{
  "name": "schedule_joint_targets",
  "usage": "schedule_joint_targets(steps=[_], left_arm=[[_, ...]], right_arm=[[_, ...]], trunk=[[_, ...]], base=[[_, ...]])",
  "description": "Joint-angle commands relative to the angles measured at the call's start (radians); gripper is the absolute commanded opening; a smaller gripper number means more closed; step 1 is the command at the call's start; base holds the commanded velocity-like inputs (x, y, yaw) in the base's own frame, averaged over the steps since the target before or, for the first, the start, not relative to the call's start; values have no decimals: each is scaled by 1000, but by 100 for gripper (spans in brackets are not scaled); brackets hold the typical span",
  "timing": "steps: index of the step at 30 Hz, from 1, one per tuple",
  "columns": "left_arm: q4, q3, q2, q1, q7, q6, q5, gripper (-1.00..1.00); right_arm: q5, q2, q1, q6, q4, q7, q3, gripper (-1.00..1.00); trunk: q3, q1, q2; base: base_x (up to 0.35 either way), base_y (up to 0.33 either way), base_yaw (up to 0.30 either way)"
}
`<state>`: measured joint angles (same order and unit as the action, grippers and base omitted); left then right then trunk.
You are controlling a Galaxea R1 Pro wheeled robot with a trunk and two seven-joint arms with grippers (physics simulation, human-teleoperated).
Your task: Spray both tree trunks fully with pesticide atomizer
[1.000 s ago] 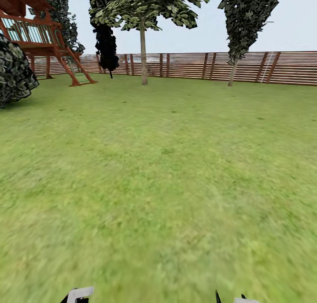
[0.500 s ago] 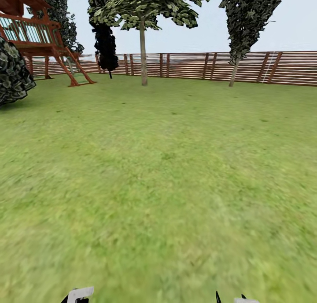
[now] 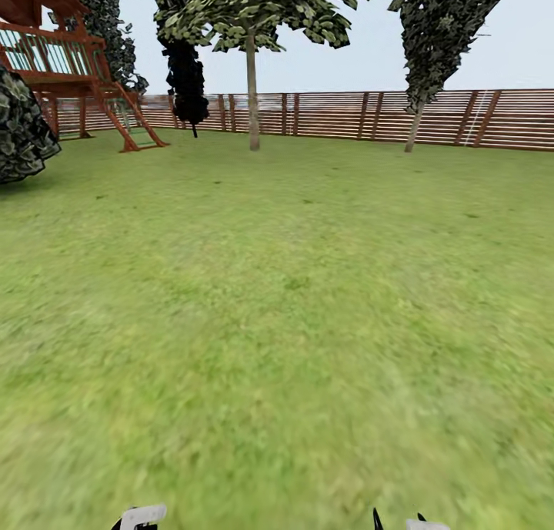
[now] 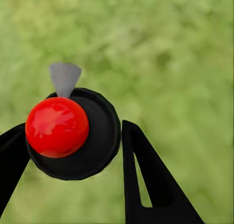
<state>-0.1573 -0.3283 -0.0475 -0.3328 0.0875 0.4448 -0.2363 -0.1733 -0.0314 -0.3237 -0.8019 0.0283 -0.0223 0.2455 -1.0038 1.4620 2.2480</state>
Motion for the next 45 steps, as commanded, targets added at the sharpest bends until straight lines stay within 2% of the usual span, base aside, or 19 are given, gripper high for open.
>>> schedule_joint_targets(steps=[1,12,18,36,45], left_arm=[[2,0,0,0,0,0,-1,-100],[4,0,1,0,0,1,-1,-100],[4,0,1,0,0,0,-1,-100],[5,0,1,0,1,0,-1,-100],[5,0,0,0,1,0,-1,-100]], right_arm=[[0,0,0,0,0,0,0,100],[-1,0,0,0,1,2,-2,100],[-2,-1,0,0,-1,3,-30,100],[1,-5,0,-2,1,-5,-29,100],[1,-4,0,-2,1,-5,-28,100]], trunk=[[0,0,0],[-6,0,0],[-6,0,0],[-6,0,0],[-12,0,0]], base=[[339,0,207],[339,0,175],[338,14,2],[338,88,1],[338,80,172]])
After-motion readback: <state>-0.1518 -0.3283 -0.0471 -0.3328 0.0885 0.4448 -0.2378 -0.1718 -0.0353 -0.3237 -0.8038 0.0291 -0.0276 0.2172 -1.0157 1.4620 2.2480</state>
